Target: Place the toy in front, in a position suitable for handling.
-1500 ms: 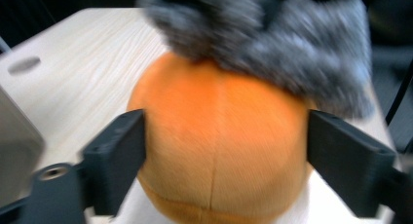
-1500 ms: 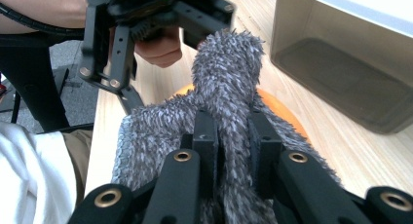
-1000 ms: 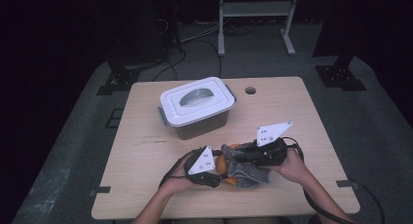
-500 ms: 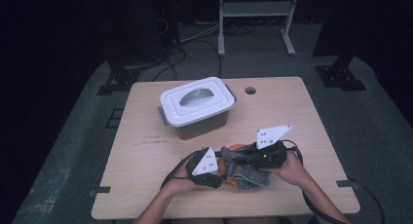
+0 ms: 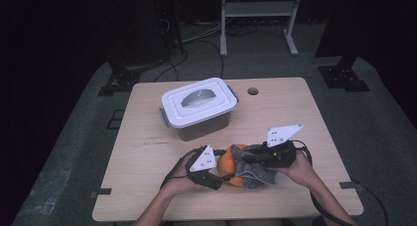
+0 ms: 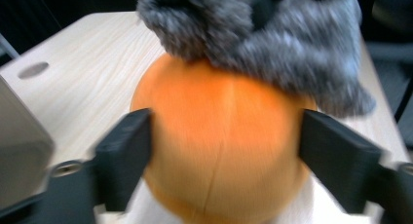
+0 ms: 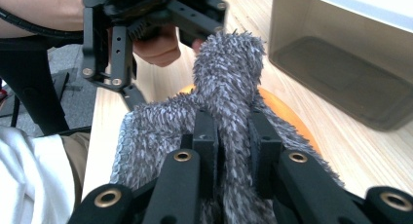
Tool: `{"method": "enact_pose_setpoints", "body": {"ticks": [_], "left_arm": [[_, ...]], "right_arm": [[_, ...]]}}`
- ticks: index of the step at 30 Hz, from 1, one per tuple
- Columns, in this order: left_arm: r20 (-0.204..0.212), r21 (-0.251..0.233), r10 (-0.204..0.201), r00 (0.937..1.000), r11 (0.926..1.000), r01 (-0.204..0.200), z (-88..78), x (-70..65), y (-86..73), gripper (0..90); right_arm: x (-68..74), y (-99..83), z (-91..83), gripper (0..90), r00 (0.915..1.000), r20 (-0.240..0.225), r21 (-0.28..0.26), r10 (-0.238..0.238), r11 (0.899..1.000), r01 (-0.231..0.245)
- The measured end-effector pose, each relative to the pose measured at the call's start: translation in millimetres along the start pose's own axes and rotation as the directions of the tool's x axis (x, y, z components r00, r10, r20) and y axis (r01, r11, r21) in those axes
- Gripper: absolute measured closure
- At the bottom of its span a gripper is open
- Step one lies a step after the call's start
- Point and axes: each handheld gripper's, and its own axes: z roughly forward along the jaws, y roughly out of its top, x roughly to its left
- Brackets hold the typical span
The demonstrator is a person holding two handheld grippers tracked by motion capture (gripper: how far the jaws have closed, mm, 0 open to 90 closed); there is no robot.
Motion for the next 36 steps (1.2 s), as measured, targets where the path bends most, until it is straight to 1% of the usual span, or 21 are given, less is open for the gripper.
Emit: {"method": "enact_pose_setpoints", "body": {"ticks": [1,3,5,6,9,10,11,13,16,17,18,19,20,22,25,28,29,32,33,35,36], "left_arm": [[-0.003,0.002,0.001,1.0000,1.0000,-0.001,1.8,-0.2,0.5,16.6],[-0.009,0.018,0.017,0.9998,0.9997,-0.017,3.3,-1.5,0.4,16.5],[-0.022,0.036,0.043,0.9988,0.9984,-0.042,0.5,-1.4,-2.5,27.6],[-0.026,0.047,0.035,0.9990,0.9983,-0.034,-1.1,-0.1,-4.0,31.9],[-0.026,0.073,0.007,0.9996,0.9973,-0.005,-6.4,5.7,-10.9,35.4],[-0.025,0.072,-0.007,0.9997,0.9974,0.009,-7.7,7.5,-13.2,35.6],[-0.021,0.069,-0.024,0.9995,0.9973,0.025,-9.4,9.8,-16.2,35.4],[-0.016,0.057,-0.030,0.9994,0.9979,0.031,-8.7,10.1,-14.6,30.8],[-0.017,-0.001,-0.031,0.9994,0.9995,0.031,-5.1,7.2,-5.2,16.9],[-0.008,-0.022,-0.035,0.9993,0.9991,0.035,-3.2,5.4,-2.3,14.4],[-0.007,-0.019,-0.019,0.9998,0.9996,0.019,-0.6,3.7,-0.3,14.6],[-0.015,0.001,0.006,0.9999,1.0000,-0.006,1.3,1.9,0.2,16.2],[-0.020,0.010,0.018,0.9996,0.9998,-0.018,2.2,0.6,-1.0,21.0],[-0.032,0.014,0.015,0.9994,0.9998,-0.015,-0.5,1.5,-4.8,30.0],[-0.033,0.021,-0.010,0.9994,0.9997,0.011,-6.7,6.0,-10.0,36.3],[-0.031,0.025,-0.026,0.9992,0.9993,0.027,-10.3,10.1,-14.1,37.0],[-0.032,0.027,-0.030,0.9990,0.9992,0.031,-10.8,10.5,-14.2,37.0],[-0.028,0.031,-0.032,0.9991,0.9990,0.033,-10.4,11.1,-12.6,35.9],[-0.017,0.025,-0.034,0.9993,0.9991,0.034,-9.3,10.6,-10.9,33.0],[0.008,0.013,-0.051,0.9987,0.9986,0.051,-6.2,10.3,-6.6,20.5],[0.021,-0.007,-0.059,0.9980,0.9982,0.060,-4.6,9.5,-5.3,15.2]], "right_arm": [[0.9,1.5,3.0,76.9,1.0000,-0.006,0.003,0.000,1.000,0.000],[4.3,5.4,10.3,76.9,0.9996,-0.011,0.016,-0.024,1.000,0.024],[6.6,7.6,14.2,76.9,0.9992,-0.011,0.022,-0.038,0.999,0.039],[6.0,7.3,14.0,77.0,0.9992,-0.012,0.021,-0.038,0.999,0.038],[3.0,1.4,8.5,76.9,0.9998,0.002,0.021,-0.020,1.000,0.020],[1.6,-3.1,6.2,76.9,0.9999,0.007,0.023,-0.010,1.000,0.010],[0.9,-7.0,4.3,76.9,0.9999,0.010,0.023,0.004,1.000,-0.004],[-1.4,-17.4,0.8,76.9,0.9993,0.004,0.001,0.036,0.999,-0.036],[-1.0,-20.6,0.7,76.8,0.9990,0.010,-0.009,0.045,0.999,-0.045],[-0.8,-19.7,1.9,76.8,0.9991,0.003,-0.017,0.042,0.999,-0.042],[0.3,-18.0,3.9,76.7,0.9993,-0.005,-0.020,0.038,0.999,-0.038],[1.4,-15.9,6.4,76.7,0.9995,-0.012,-0.021,0.029,0.999,-0.030],[2.9,-14.3,9.1,76.7,0.9996,-0.014,-0.025,0.023,0.999,-0.024],[2.8,-14.1,11.7,76.7,0.9997,-0.010,-0.019,0.021,1.000,-0.021],[-2.6,-21.2,8.1,76.7,0.9988,-0.012,-0.038,0.048,0.998,-0.048],[-7.9,-31.0,3.4,76.7,0.9958,-0.003,-0.047,0.092,0.995,-0.092],[-8.9,-32.7,1.6,76.7,0.9953,0.002,-0.045,0.097,0.994,-0.097],[-9.9,-34.7,-2.7,76.6,0.9945,0.018,-0.041,0.103,0.994,-0.102],[-9.9,-35.0,-3.0,76.6,0.9945,0.019,-0.040,0.103,0.994,-0.102],[-8.2,-33.6,-1.3,76.6,0.9947,0.013,-0.046,0.102,0.994,-0.101],[-7.1,-32.3,0.8,76.6,0.9952,0.008,-0.048,0.098,0.994,-0.097]]}}
